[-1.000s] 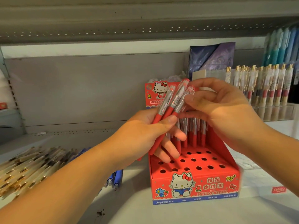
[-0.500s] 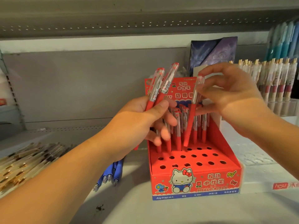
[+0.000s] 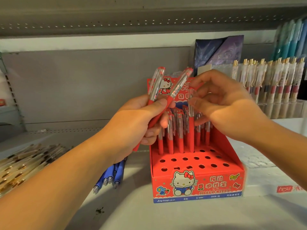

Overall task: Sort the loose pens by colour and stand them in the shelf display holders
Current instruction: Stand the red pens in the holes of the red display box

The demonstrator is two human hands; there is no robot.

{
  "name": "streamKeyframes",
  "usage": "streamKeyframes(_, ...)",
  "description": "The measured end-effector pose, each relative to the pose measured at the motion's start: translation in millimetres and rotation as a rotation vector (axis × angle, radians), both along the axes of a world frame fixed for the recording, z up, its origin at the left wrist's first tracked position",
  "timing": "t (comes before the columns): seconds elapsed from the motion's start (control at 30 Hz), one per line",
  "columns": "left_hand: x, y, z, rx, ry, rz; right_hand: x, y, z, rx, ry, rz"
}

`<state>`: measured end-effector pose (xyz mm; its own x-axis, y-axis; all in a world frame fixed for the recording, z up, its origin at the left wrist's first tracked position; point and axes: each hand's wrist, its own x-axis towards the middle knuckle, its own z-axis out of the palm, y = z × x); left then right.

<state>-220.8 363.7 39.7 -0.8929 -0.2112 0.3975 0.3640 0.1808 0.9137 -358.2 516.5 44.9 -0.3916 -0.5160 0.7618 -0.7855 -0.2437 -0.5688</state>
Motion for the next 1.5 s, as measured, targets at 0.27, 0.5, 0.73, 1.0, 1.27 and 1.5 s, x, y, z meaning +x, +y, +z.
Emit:
streamKeyframes(0.27, -4, -2, -4, -0.088, -0.003, 0.003, -6, -2, 0, 0.152, -0.007, -0.172)
streamKeyframes(0.5, -2, -1, -4, -0.055, -0.032, -0.054, -3, -1, 0, 0.406, -0.007, -0.259)
streamKeyframes(0.73, 0, 1, -3, -0.083, -0.072, -0.122, 5, 1, 9, -0.017, -0.115, -0.068)
streamKeyframes(1.0, 1, 6, -5, -0.1, -0.133, -0.202, 15, 3, 13, -0.165, -0.403, 0.376)
streamKeyframes(1.27, 3, 4, -2, -0.238, -0.113, -0.056, 14, 5, 18, -0.294, -0.441, 0.307)
streamKeyframes(1.5, 3, 3, 5, -0.068, -0.073, -0.007, 1, 14, 21, -0.175, -0.129, -0.107)
